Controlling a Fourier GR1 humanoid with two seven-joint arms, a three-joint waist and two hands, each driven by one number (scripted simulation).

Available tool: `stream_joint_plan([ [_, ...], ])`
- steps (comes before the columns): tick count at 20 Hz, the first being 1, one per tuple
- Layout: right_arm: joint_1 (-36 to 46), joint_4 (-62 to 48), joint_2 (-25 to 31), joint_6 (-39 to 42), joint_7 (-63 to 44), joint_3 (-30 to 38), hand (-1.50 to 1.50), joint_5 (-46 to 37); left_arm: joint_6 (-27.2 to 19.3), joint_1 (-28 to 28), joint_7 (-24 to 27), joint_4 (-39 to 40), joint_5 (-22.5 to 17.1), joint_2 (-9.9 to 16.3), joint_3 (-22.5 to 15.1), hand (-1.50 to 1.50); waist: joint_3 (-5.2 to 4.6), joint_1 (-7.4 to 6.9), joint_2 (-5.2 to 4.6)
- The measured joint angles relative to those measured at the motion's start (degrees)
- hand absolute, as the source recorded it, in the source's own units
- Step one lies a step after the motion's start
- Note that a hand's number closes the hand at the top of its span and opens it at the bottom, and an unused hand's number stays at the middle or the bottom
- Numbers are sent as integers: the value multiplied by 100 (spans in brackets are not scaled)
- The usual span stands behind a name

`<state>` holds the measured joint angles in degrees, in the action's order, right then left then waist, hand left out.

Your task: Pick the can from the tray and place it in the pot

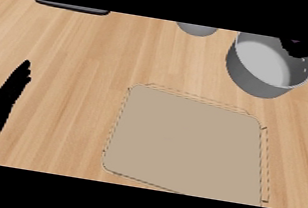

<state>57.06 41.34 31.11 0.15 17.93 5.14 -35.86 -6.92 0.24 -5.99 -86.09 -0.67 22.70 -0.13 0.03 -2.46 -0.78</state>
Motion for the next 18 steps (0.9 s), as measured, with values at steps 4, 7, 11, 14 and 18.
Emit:
stream_joint_plan([
  [4,355,-940,-18,-452,360,-74,150,-374,17,0,-11,-94,67,-36,-55,0,3,-101,-44],
  [7,550,-1527,-55,-681,569,-44,150,-502,34,26,-30,-136,59,-57,-47,0,7,-164,-72],
  [11,757,-2193,-201,-705,621,118,-150,-449,52,141,11,-36,85,-108,-62,0,9,-214,-107],
  [14,848,-2548,-232,-529,787,274,-150,-323,84,222,9,14,97,-132,-84,0,13,-238,-130],
  [18,1019,-2846,-273,-407,954,471,-150,-169,105,284,-87,-38,115,-143,-114,0,17,-288,-145],
])
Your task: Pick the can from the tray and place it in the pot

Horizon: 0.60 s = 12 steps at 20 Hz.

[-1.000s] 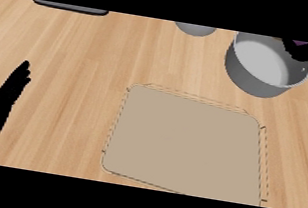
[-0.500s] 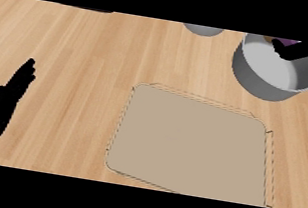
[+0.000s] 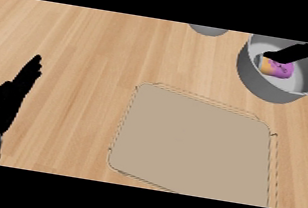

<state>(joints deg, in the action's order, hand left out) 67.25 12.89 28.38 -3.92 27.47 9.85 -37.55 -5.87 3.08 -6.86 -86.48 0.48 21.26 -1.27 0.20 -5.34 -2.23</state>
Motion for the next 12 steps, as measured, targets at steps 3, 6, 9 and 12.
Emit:
stream_joint_plan([
  [3,106,-120,-29,66,173,171,-150,149,-59,72,35,96,64,-46,5,0,-1,27,4],
  [6,114,-98,-52,97,546,620,-150,602,-38,65,43,110,53,-5,60,0,4,45,13],
  [9,148,-118,4,319,801,1119,-150,1114,-50,16,14,73,48,-26,67,0,6,70,30],
  [12,174,-220,190,726,842,1456,-150,1463,-26,-95,60,70,35,-17,103,0,1,115,54],
])
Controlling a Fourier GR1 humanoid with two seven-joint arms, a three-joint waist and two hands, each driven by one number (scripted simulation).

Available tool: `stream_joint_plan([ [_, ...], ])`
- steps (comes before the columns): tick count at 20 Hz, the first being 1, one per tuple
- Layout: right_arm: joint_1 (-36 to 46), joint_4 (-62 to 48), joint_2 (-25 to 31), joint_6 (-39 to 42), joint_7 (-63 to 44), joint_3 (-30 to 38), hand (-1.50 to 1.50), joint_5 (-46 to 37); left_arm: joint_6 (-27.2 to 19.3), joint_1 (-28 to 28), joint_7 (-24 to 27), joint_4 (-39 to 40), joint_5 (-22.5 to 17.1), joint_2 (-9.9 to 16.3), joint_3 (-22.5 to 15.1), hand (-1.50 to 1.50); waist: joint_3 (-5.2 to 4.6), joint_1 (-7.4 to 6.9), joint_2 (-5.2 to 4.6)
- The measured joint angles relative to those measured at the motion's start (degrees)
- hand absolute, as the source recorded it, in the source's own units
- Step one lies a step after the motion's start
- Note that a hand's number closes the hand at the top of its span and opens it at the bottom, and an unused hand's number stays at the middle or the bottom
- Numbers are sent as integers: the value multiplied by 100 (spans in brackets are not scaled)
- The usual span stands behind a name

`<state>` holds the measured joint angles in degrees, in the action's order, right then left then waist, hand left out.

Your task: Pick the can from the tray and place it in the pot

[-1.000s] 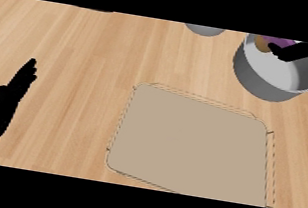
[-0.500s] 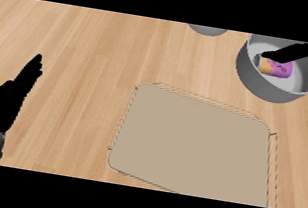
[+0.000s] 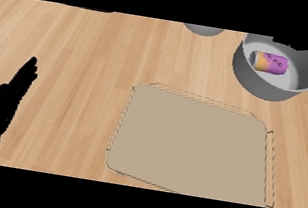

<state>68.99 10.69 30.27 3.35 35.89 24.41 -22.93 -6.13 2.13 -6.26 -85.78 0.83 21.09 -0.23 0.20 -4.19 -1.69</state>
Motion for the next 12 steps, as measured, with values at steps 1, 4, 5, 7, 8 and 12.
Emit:
stream_joint_plan([
  [1,35,-33,52,134,-31,64,-150,69,-12,4,10,3,1,-12,15,0,-1,16,6],
  [4,18,-153,320,652,-101,192,-150,210,18,-52,-29,-85,-25,-5,43,0,-4,34,17],
  [5,-4,-181,401,828,-99,231,-150,256,23,-5,-28,-34,-27,2,71,0,-4,55,17],
  [7,-101,-230,532,1161,-66,301,-150,343,46,-56,75,39,-20,1,99,0,-5,82,24],
  [8,-140,-247,582,1274,-53,334,-150,380,64,-86,102,38,-17,-3,95,0,-5,77,23],
  [12,-460,-280,922,1857,151,477,-150,543,60,-73,28,1,-10,2,141,0,-3,111,30],
])
